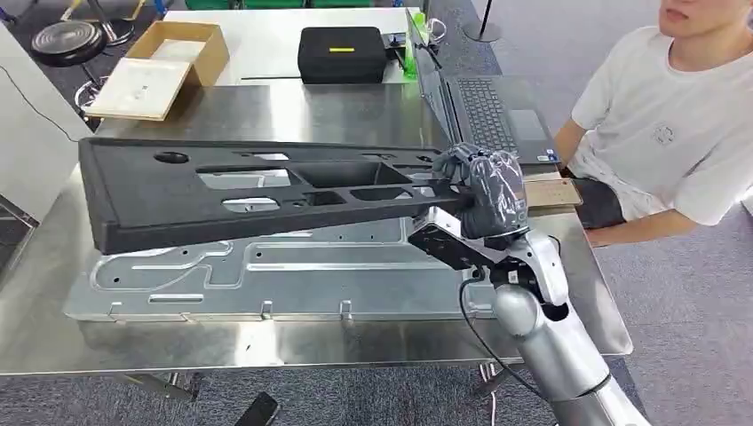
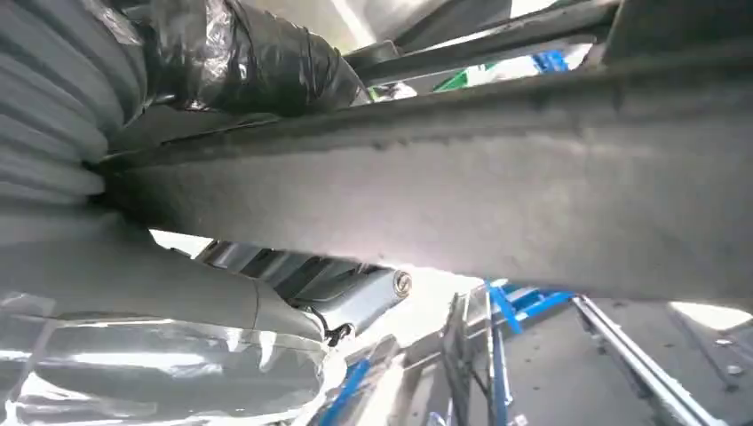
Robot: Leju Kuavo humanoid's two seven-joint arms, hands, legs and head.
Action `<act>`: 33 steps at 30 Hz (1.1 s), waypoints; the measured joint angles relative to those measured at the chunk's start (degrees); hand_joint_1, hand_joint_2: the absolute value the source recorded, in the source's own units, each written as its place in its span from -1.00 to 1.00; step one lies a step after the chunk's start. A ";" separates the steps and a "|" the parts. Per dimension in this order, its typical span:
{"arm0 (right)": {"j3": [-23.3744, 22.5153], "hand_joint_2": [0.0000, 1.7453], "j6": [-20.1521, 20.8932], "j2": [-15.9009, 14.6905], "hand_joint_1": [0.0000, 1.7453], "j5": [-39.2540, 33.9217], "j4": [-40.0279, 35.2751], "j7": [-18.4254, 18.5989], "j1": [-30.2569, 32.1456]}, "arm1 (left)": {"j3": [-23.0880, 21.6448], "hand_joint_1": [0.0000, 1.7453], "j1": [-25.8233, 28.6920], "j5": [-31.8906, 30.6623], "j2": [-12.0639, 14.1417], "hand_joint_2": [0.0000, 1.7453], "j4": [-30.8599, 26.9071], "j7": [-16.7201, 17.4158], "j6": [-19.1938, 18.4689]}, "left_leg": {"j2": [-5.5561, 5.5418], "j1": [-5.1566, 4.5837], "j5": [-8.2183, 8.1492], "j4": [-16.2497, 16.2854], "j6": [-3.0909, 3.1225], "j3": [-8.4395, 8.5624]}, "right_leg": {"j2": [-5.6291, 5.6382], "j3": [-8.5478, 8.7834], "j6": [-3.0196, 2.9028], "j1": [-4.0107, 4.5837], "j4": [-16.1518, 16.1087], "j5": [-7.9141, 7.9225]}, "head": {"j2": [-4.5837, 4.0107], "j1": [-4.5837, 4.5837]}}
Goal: Take the parts from the cabinet and place them on the table.
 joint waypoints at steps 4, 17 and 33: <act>-0.09 1.00 0.37 -0.02 1.00 0.22 0.90 0.00 -0.42 | 0.02 -1.00 0.14 0.00 0.00 1.00 0.00 -0.02 0.00 | 0.02 0.13 -7.11 14.20 -0.71 -6.64 | -0.14 0.18 -0.75 0.20 -0.15 -0.05 | 0.00 0.00; -0.61 1.00 0.48 -0.06 1.00 0.98 1.90 0.04 -1.04 | 0.04 -1.00 0.18 0.00 0.09 1.00 0.00 -0.13 0.00 | 0.07 0.33 0.79 -0.44 1.77 -0.05 | 0.09 -2.19 2.05 -0.02 6.53 -4.86 | 0.00 0.02; -3.72 1.00 0.44 -3.43 1.00 12.68 6.97 1.13 -3.61 | -0.26 -1.00 -0.09 -0.90 -0.02 1.00 0.00 -1.97 -1.29 | 0.05 0.30 -4.77 7.62 -0.45 -3.19 | -0.12 -0.47 -0.40 -0.10 0.13 0.29 | 0.00 0.00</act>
